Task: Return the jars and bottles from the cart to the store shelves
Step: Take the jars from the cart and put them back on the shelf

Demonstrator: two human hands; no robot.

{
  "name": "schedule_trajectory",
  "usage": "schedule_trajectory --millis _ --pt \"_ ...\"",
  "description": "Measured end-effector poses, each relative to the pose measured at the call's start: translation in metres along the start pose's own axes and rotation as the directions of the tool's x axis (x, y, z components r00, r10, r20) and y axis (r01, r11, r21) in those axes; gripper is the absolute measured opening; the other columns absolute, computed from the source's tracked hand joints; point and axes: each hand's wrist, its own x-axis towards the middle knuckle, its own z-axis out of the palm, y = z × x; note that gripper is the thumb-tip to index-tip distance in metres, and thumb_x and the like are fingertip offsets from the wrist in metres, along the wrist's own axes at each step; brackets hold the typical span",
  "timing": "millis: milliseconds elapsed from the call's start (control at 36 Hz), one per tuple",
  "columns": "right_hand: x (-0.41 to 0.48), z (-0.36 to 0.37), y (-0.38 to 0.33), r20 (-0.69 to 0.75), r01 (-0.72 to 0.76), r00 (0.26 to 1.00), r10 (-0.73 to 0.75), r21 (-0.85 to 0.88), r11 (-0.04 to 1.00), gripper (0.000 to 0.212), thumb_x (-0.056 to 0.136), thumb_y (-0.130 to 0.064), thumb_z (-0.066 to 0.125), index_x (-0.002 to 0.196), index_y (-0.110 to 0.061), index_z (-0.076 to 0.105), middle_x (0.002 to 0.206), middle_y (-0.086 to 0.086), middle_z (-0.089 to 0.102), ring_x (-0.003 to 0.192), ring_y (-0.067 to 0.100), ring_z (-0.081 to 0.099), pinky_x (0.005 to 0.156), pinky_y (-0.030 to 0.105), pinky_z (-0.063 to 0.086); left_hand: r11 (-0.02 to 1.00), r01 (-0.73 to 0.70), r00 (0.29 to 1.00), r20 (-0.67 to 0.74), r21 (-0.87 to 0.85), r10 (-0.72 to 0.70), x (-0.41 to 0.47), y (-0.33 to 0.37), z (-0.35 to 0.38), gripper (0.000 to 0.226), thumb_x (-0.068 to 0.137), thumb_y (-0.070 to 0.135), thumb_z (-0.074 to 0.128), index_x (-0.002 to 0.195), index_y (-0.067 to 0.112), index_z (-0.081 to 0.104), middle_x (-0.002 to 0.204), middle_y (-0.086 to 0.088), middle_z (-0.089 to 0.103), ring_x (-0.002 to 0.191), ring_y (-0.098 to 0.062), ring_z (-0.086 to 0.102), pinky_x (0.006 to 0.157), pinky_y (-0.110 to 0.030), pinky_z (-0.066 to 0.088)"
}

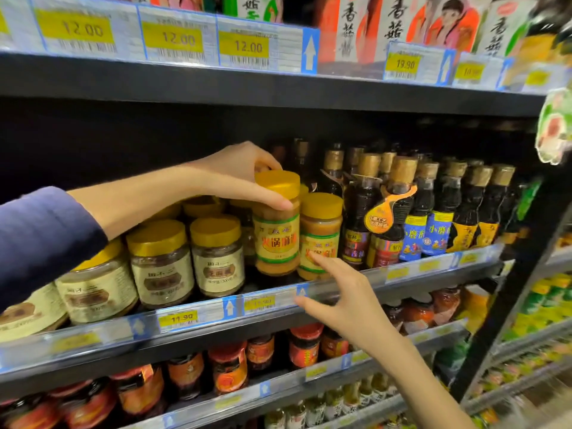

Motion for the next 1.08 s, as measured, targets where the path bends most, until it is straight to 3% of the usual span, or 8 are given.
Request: schedule_trajectory --millis 167,278,361,500,611,778,917,1083 --pt "-0.014 0.001 0.019 0.091 0.124 0.990 -0.106 -0.222 0.967 0.068 0.083 -0.046 0.064 0.142 -0.022 0.039 0.141 -0.010 0.042 0.134 0.006 0.033 0.111 0.010 -0.002 0.999 -0.026 0.999 0.034 0.032 0.025 0.009 -0.014 0.014 0.081 0.061 0.059 0.072 0.129 0.021 0.052 0.121 0.004 0.060 0.097 -0.007 0.057 0.073 -0.015 0.049" --pt "-0.016 0.005 0.031 0.086 0.178 0.983 -0.164 -0.204 0.963 0.070 0.080 -0.053 0.055 0.142 -0.024 0.040 0.139 -0.016 0.041 0.132 -0.003 0.029 0.118 0.020 0.006 0.993 -0.038 0.998 0.055 0.116 0.032 0.012 -0.020 0.023 0.091 0.060 0.062 0.070 0.136 0.017 0.046 0.132 -0.001 0.055 0.100 -0.006 0.049 0.069 -0.011 0.042" --pt "-0.016 0.006 0.036 0.071 0.199 0.979 -0.190 -0.164 0.966 0.068 0.077 -0.049 0.054 0.139 -0.022 0.044 0.134 -0.022 0.037 0.126 -0.016 0.020 0.116 0.012 0.000 0.990 -0.038 0.996 0.088 0.138 0.026 0.014 -0.024 0.026 0.093 0.061 0.063 0.069 0.137 0.016 0.045 0.134 -0.001 0.054 0.098 -0.005 0.049 0.066 -0.010 0.040" --pt "-0.015 0.010 0.037 0.059 0.176 0.984 -0.169 -0.161 0.971 0.068 0.076 -0.048 0.056 0.138 -0.023 0.046 0.133 -0.020 0.042 0.129 -0.006 0.031 0.116 0.012 0.001 0.986 -0.038 0.992 0.129 0.164 0.017 0.014 -0.025 0.027 0.100 0.052 0.072 0.062 0.135 0.018 0.046 0.129 -0.001 0.058 0.093 -0.006 0.052 0.067 -0.013 0.043" --pt "-0.015 0.012 0.038 0.054 0.160 0.987 -0.153 -0.164 0.973 0.067 0.075 -0.047 0.058 0.136 -0.022 0.048 0.135 -0.014 0.049 0.130 0.004 0.039 0.118 0.017 0.004 0.974 -0.031 0.987 0.159 0.223 -0.005 0.016 -0.025 0.027 0.100 0.055 0.075 0.061 0.137 0.020 0.045 0.130 0.000 0.057 0.096 -0.008 0.053 0.077 -0.021 0.049" --pt "-0.015 0.014 0.041 0.019 0.175 0.985 -0.174 -0.137 0.975 0.066 0.074 -0.041 0.063 0.135 -0.020 0.050 0.133 -0.012 0.052 0.129 0.005 0.042 0.119 0.027 0.014 0.918 -0.037 0.985 0.170 0.396 -0.034 0.019 -0.017 0.024 0.098 0.057 0.078 0.058 0.136 0.022 0.046 0.130 0.001 0.055 0.110 -0.017 0.056 0.084 -0.030 0.052" --pt "-0.017 0.016 0.041 -0.003 0.179 0.984 -0.181 -0.124 0.976 0.065 0.074 -0.040 0.063 0.134 -0.020 0.050 0.133 -0.014 0.050 0.129 0.000 0.038 0.119 0.021 0.008 0.854 -0.041 0.983 0.175 0.518 -0.059 0.024 -0.012 0.025 0.096 0.057 0.080 0.056 0.130 0.018 0.051 0.119 -0.003 0.060 0.102 -0.020 0.060 0.079 -0.030 0.054" --pt "-0.019 0.016 0.043 -0.027 0.213 0.976 -0.218 -0.124 0.969 0.064 0.074 -0.039 0.063 0.133 -0.018 0.051 0.131 -0.015 0.049 0.129 -0.002 0.037 0.119 0.021 0.009 0.805 -0.035 0.983 0.166 0.593 -0.080 0.022 -0.014 0.026 0.095 0.064 0.080 0.052 0.138 0.021 0.041 0.129 -0.004 0.053 0.112 -0.024 0.054 0.087 -0.037 0.053"
